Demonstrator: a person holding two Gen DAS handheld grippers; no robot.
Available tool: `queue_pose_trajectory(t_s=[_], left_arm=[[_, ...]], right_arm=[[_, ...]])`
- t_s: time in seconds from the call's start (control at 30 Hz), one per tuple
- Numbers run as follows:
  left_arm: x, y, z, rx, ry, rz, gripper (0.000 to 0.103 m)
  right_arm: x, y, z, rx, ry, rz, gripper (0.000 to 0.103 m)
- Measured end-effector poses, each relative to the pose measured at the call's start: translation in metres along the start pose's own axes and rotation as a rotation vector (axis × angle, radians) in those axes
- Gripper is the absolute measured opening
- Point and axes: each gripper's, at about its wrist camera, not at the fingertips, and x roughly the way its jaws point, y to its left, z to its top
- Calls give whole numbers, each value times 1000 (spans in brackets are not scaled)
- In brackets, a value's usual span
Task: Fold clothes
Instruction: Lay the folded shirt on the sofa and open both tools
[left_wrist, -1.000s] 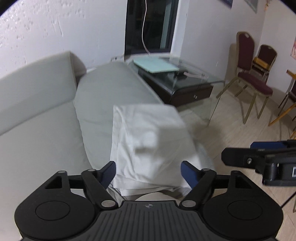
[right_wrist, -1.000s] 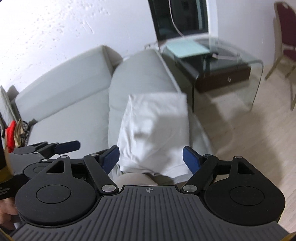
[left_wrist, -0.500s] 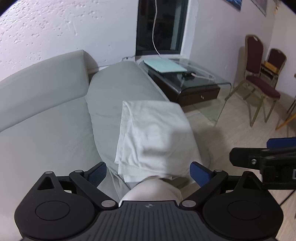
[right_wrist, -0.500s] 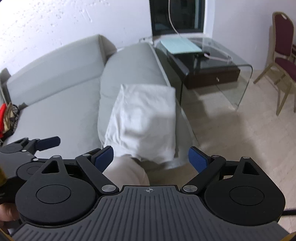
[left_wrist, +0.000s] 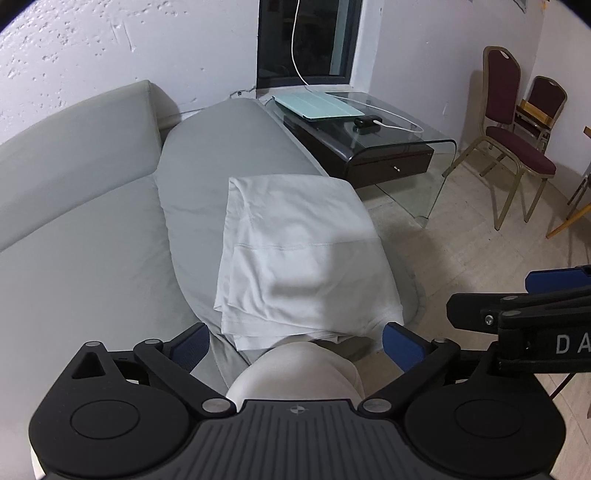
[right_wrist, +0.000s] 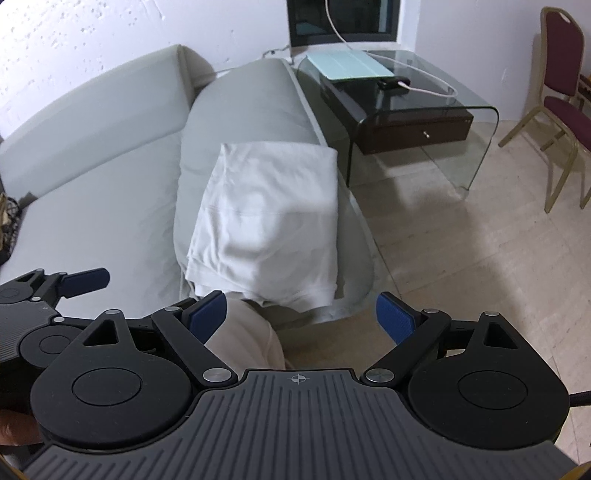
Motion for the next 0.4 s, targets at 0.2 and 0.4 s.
queue_pose_trajectory(t_s=[0.2, 0.4], left_arm=[[3, 1, 0, -17, 11, -22, 101], [6, 2, -1, -33, 20, -43, 102]], right_arm=[[1, -1, 3, -1, 2, 2, 92], [2, -2, 5, 9, -2, 5, 92]])
